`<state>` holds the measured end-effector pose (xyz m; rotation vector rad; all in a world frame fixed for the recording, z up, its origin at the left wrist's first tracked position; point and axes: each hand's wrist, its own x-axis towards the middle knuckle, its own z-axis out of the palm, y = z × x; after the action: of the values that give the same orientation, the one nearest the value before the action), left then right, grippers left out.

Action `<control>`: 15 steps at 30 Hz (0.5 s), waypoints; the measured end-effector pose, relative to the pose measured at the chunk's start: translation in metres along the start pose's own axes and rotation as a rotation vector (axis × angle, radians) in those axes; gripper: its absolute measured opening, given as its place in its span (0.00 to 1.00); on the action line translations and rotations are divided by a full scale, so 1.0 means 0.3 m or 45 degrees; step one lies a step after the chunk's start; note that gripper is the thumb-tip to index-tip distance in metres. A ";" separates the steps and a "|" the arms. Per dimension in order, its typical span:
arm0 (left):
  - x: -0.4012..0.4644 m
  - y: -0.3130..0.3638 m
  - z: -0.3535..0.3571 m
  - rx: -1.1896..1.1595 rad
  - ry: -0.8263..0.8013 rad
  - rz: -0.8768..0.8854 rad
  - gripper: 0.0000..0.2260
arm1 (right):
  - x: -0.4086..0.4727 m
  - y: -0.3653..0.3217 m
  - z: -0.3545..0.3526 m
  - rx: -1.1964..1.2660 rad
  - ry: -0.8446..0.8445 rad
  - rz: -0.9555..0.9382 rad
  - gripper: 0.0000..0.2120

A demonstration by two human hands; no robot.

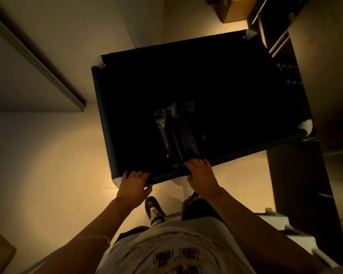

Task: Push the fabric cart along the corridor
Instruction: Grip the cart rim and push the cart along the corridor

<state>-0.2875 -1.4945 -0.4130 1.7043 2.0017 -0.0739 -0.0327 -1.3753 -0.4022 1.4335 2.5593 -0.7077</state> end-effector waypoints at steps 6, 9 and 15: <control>-0.013 -0.068 0.006 -0.013 0.041 0.066 0.17 | -0.009 -0.080 0.009 0.023 -0.025 -0.003 0.22; -0.004 -0.069 0.008 -0.005 0.045 0.092 0.16 | 0.005 -0.075 0.005 0.026 -0.053 0.005 0.22; 0.006 -0.053 0.004 0.010 0.008 0.089 0.17 | 0.029 -0.049 0.016 0.083 -0.090 -0.020 0.22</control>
<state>-0.3022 -1.4966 -0.4192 1.7798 1.9473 -0.0526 -0.0502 -1.3774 -0.4044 1.3820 2.5187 -0.8362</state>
